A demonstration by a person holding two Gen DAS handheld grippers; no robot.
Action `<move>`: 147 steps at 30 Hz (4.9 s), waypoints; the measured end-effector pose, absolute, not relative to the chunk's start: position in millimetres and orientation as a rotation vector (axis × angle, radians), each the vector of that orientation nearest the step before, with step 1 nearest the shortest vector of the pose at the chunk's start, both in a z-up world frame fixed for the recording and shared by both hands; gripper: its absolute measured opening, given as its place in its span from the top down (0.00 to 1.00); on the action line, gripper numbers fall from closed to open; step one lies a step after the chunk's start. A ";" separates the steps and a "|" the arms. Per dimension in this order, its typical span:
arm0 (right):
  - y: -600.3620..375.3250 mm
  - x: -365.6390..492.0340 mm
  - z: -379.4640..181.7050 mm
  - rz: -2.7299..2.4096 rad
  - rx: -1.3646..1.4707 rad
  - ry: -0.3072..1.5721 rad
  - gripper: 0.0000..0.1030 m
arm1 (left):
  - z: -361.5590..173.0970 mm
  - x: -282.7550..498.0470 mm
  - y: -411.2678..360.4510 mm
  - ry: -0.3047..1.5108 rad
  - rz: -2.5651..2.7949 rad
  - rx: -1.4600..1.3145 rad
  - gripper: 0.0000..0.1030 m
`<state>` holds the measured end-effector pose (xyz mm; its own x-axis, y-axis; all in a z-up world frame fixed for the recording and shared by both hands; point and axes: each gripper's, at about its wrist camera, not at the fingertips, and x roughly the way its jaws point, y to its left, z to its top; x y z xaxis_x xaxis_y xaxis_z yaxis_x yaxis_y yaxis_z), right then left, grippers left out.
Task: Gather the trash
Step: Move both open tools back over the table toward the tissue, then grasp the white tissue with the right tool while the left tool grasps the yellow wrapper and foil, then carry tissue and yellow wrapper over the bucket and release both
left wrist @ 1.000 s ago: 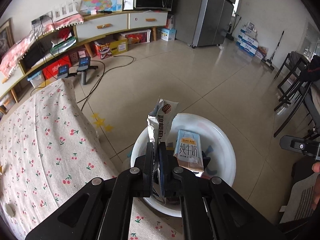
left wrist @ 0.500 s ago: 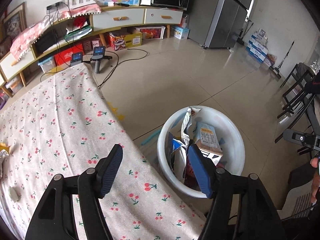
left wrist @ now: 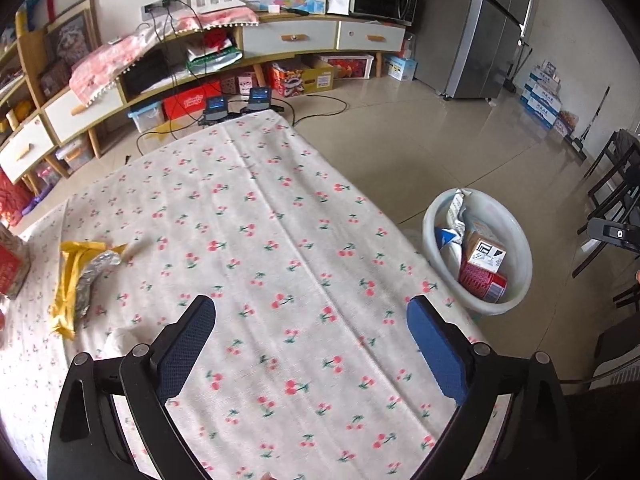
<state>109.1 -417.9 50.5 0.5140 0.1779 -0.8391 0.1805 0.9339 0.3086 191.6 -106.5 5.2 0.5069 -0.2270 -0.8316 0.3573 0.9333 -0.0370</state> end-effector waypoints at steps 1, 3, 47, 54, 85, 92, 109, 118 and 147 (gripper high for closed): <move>-408.7 109.6 52.7 0.012 0.370 1.035 0.27 | 7.2 190.2 -96.3 0.973 -0.343 0.153 0.05; -389.0 113.6 55.7 0.041 0.346 1.033 0.26 | 11.0 188.1 -76.5 0.964 -0.319 0.158 0.05; 13.0 232.3 -60.2 0.612 -0.059 1.175 0.47 | -30.7 165.9 204.2 1.074 0.186 -0.115 0.00; 16.2 230.7 -65.5 0.618 -0.100 1.140 0.73 | -34.4 181.1 195.3 1.049 0.142 -0.102 0.00; -153.8 220.2 -18.4 0.323 0.072 1.152 0.73 | -68.2 275.4 136.2 1.051 -0.001 -0.197 0.70; -187.4 209.4 -3.9 0.291 0.113 1.132 0.73 | -47.6 256.0 102.6 1.045 -0.076 -0.138 0.80; -327.8 168.4 14.9 0.113 0.280 1.100 0.72 | -13.3 196.4 -23.0 1.018 -0.303 -0.017 0.89; -406.3 152.2 -0.5 -0.021 0.360 1.132 0.70 | -6.6 179.1 -111.9 1.014 -0.464 -0.001 0.89; -473.9 127.9 -17.8 -0.085 0.519 1.164 0.70 | -69.4 242.5 -273.2 1.202 -0.561 -0.051 0.89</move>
